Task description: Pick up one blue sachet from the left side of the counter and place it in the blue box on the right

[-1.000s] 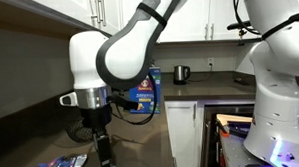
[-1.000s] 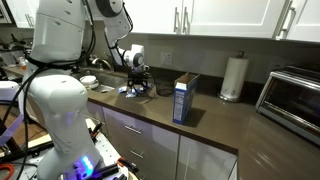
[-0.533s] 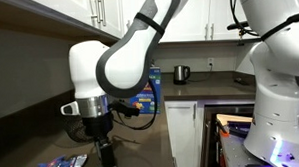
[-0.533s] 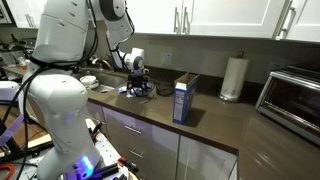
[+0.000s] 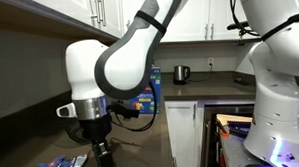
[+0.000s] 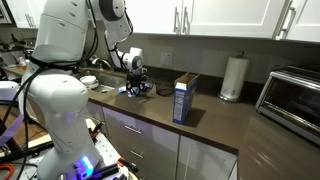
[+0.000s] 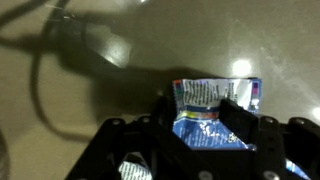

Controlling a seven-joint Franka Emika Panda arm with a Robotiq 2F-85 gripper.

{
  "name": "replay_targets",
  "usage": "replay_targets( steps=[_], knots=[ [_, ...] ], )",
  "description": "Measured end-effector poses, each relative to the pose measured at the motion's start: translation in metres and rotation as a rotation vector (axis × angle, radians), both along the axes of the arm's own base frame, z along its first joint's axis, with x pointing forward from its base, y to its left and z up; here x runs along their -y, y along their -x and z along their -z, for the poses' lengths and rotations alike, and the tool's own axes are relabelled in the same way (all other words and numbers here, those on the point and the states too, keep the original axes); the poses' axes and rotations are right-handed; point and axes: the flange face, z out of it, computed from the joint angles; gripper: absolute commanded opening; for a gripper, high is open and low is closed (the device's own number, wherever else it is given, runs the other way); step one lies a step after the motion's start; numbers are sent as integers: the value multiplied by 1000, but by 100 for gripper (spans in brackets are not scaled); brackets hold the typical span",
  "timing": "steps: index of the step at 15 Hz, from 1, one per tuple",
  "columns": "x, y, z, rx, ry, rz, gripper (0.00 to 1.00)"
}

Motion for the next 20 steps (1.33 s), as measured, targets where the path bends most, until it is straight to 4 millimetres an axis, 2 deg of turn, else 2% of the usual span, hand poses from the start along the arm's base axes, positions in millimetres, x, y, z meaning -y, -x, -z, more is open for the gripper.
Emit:
replay_targets(
  steps=[3, 7, 13, 16, 20],
  knots=[
    [-5, 3, -1, 1, 0, -11, 8],
    [-6, 8, 0, -4, 4, -16, 1],
    [9, 36, -7, -19, 45, 21, 5],
    [19, 55, -24, 1, 69, 77, 4],
    [33, 77, -57, 51, 99, 185, 4]
  ],
)
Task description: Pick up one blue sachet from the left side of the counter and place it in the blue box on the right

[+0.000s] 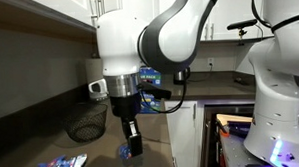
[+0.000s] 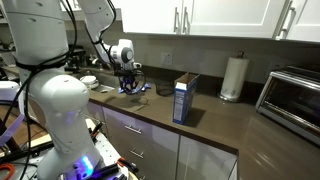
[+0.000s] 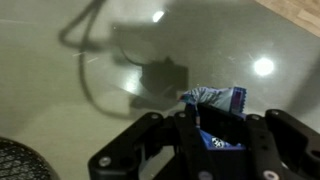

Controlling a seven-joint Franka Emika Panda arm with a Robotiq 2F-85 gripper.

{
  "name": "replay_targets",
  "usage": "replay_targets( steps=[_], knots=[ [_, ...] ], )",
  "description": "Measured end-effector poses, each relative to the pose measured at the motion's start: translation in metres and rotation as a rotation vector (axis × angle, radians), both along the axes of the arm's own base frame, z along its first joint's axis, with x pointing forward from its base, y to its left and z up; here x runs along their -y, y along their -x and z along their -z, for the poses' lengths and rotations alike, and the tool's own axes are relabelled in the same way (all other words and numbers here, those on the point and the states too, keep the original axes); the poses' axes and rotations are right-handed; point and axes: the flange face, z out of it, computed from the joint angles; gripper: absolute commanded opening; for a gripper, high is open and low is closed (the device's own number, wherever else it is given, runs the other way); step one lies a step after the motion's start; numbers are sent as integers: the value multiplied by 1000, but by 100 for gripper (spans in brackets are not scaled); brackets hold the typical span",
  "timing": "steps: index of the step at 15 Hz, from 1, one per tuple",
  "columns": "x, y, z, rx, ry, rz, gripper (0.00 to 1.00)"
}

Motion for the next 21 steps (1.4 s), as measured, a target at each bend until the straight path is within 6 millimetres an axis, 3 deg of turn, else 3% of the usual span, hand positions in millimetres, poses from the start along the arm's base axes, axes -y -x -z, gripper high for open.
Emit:
replay_targets(
  steps=[5, 12, 17, 21],
  knots=[
    [38, 11, -55, 100, 16, 184, 4],
    [132, 0, -147, 180, 35, 413, 3],
    [199, -20, -213, 235, 76, 548, 4],
    [244, -42, -248, 289, 95, 640, 4]
  ],
)
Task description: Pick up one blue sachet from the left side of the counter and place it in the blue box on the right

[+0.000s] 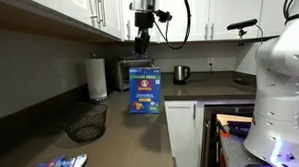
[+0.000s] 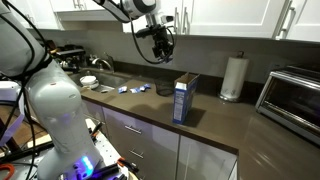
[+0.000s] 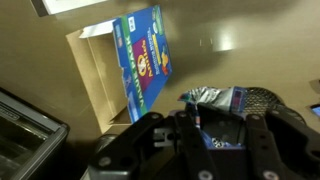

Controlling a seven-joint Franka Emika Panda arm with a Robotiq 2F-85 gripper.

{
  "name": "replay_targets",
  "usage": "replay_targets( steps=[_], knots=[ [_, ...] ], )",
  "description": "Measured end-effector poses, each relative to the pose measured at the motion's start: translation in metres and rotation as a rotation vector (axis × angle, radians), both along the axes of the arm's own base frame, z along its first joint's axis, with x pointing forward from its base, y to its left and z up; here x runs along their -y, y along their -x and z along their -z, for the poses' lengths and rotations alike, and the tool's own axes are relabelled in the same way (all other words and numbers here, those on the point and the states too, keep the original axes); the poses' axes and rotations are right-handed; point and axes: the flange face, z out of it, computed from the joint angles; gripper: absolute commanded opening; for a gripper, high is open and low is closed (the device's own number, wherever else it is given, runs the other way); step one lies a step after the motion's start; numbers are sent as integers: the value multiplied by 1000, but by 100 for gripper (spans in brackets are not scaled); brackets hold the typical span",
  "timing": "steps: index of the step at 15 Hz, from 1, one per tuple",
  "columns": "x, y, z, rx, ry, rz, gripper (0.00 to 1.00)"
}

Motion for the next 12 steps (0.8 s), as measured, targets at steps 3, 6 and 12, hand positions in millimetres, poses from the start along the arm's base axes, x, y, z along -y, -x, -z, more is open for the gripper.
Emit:
replay_targets(
  steps=[3, 6, 12],
  knots=[
    [28, -19, -8, 18, 4, 77, 4],
    [46, -36, -2, 8, 1, 133, 4],
    [65, -52, 24, -53, -6, 234, 4]
  ],
)
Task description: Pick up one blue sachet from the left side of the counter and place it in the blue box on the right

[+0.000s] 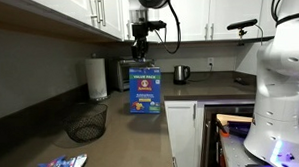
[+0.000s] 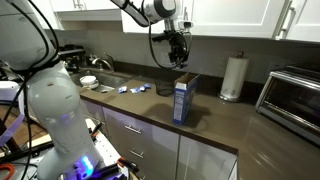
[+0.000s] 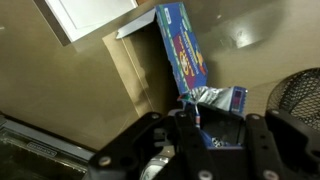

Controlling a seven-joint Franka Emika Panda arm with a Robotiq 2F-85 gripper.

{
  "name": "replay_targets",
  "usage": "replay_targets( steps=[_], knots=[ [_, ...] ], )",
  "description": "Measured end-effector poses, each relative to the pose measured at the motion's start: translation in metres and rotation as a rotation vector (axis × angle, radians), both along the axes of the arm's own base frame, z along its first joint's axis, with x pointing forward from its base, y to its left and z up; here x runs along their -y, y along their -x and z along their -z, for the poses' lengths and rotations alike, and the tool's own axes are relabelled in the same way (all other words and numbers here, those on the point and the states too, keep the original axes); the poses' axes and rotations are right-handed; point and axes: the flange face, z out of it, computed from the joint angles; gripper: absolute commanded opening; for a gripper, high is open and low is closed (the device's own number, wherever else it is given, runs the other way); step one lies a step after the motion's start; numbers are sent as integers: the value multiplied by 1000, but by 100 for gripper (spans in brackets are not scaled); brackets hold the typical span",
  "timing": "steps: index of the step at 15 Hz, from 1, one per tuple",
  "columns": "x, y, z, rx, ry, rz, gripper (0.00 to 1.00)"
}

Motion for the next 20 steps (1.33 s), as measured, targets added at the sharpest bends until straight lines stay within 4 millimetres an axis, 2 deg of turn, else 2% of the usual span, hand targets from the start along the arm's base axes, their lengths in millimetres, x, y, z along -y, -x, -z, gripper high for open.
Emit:
replay_targets(
  steps=[7, 12, 19, 20],
  knots=[
    [21, 5, 6, -19, 25, 115, 4],
    [28, 5, 13, -31, 69, 168, 4],
    [41, -11, 33, -63, 107, 190, 4],
    [43, -15, 36, -68, 111, 191, 29]
  ],
)
